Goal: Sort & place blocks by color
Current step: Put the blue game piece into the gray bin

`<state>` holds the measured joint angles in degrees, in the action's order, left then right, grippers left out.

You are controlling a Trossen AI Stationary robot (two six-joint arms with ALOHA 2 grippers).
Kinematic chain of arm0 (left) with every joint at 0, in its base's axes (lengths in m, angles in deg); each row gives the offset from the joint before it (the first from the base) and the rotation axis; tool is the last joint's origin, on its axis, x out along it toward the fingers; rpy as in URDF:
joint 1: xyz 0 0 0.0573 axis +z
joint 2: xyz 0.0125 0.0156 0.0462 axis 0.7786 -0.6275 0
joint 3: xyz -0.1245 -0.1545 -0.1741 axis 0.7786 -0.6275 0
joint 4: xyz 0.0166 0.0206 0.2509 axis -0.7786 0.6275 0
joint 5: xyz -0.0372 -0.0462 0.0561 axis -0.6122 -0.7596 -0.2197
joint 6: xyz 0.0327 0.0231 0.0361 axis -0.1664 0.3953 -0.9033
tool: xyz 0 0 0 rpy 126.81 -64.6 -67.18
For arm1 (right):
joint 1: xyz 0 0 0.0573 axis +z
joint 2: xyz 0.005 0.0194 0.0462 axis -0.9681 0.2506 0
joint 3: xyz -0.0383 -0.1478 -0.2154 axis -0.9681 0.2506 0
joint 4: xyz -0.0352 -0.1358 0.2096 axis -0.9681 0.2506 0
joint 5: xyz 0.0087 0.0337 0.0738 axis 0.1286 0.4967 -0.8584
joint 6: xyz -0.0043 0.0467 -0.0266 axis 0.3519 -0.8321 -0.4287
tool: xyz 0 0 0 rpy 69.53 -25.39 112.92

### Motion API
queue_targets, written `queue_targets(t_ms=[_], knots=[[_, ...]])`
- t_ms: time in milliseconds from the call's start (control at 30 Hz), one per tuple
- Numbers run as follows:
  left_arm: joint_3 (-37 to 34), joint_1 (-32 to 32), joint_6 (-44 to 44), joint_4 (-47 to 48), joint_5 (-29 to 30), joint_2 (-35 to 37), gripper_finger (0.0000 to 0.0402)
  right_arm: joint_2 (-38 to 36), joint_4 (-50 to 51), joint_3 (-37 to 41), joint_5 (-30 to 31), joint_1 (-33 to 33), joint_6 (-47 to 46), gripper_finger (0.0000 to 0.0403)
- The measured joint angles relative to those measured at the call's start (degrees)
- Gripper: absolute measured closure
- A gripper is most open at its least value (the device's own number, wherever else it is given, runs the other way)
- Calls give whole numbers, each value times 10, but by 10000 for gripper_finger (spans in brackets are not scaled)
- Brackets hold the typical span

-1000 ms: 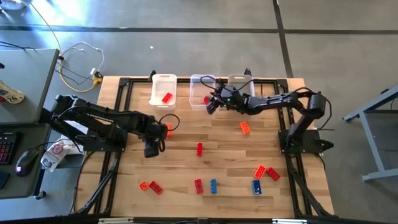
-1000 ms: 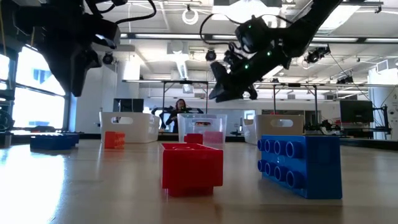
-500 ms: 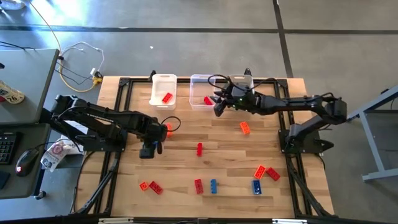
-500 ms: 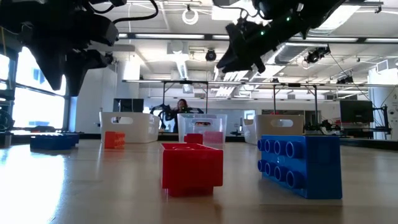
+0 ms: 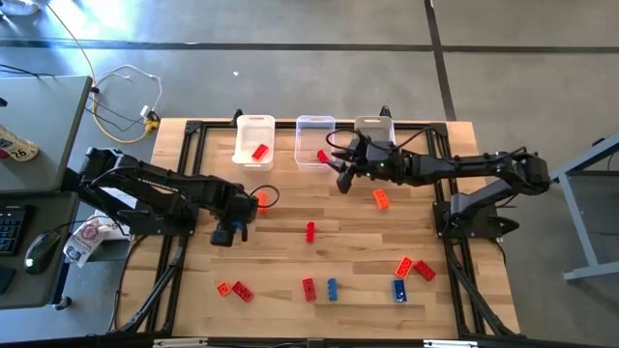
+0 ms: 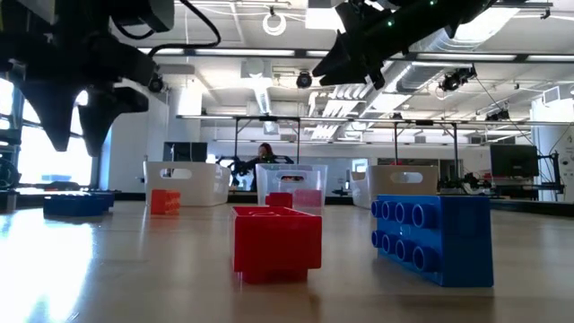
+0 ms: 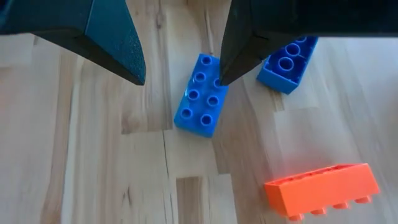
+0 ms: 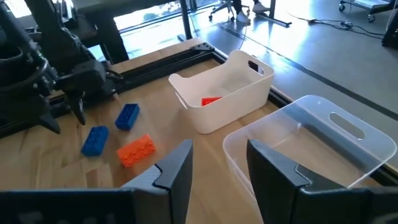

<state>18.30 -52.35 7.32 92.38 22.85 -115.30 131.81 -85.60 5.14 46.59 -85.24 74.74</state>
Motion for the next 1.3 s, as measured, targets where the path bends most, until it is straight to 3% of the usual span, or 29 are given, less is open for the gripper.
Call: queue_targets(t_ms=[300, 1133, 1300], knots=[[-23, 0, -34, -4, 15, -17, 209, 0, 2, 0, 0, 1, 0, 265], [-24, 1, -33, -48, 52, -174, 209, 0, 12, 0, -2, 2, 0, 265], [-23, 1, -25, -50, 44, -189, 239, 0, 13, 0, -2, 2, 0, 265]])
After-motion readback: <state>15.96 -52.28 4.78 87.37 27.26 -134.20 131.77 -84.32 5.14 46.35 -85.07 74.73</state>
